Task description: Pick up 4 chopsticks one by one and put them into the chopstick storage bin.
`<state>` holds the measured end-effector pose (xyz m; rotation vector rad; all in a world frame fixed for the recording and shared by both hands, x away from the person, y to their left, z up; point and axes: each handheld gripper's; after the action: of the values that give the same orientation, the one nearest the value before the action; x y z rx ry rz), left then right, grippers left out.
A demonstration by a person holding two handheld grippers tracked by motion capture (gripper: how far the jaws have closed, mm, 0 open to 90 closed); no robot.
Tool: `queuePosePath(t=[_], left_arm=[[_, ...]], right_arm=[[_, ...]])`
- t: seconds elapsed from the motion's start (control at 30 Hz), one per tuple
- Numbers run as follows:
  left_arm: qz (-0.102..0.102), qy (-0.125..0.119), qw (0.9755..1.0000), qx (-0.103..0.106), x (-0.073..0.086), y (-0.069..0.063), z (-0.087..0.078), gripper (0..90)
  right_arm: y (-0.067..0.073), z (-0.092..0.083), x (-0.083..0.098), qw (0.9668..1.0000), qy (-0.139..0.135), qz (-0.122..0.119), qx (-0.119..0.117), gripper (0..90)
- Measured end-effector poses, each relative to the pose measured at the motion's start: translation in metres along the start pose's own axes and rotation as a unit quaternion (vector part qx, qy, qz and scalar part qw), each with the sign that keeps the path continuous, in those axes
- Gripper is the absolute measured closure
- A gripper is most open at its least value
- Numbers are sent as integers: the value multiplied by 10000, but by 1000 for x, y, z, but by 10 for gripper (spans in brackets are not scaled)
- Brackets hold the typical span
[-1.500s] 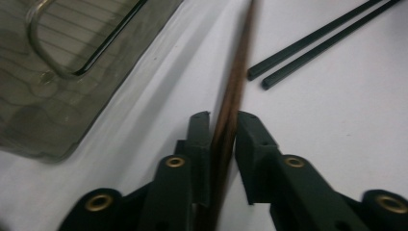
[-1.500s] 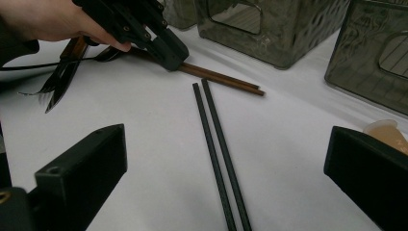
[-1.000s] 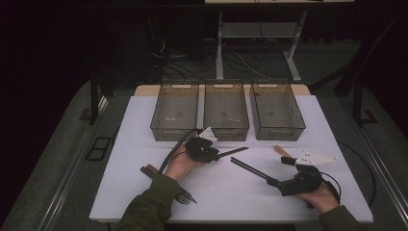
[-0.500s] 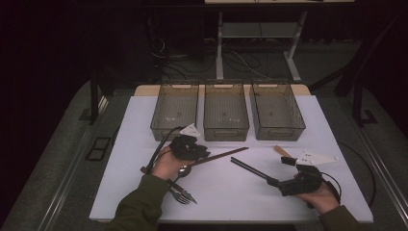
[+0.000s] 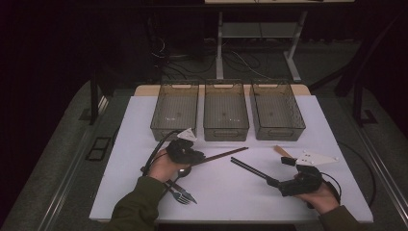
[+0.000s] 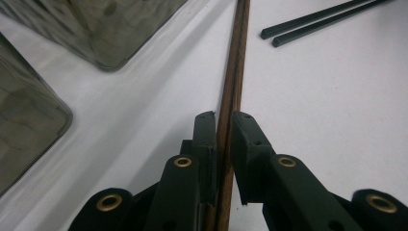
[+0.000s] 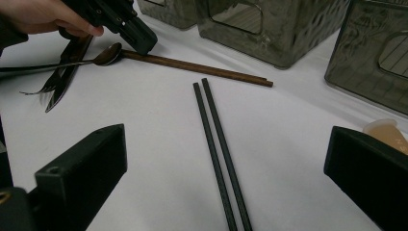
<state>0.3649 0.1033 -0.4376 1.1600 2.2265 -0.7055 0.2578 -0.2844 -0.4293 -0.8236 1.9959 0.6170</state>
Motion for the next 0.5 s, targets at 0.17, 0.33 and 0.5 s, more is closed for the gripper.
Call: queuePosePath(t=[0.17,0.33,0.5], left_arm=[[29,31,10000,-12,0,2,0,810],[-3,40,10000,-15,1,1,2,811],[4,90,9999,-77,2,2,3,814]], right_arm=[[0,0,0,10000,3,8,0,12],[0,0,0,10000,0,3,5,12],[0,0,0,10000,8,16,7,12]])
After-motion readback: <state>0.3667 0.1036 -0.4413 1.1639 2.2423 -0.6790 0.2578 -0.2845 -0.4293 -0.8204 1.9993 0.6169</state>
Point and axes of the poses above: each handheld gripper's, and its own axes: z roughly forward along the jaws, x roughly out of its underside, y roughly to its left, and after that the axes turned 5 degrees about -z, right-handed
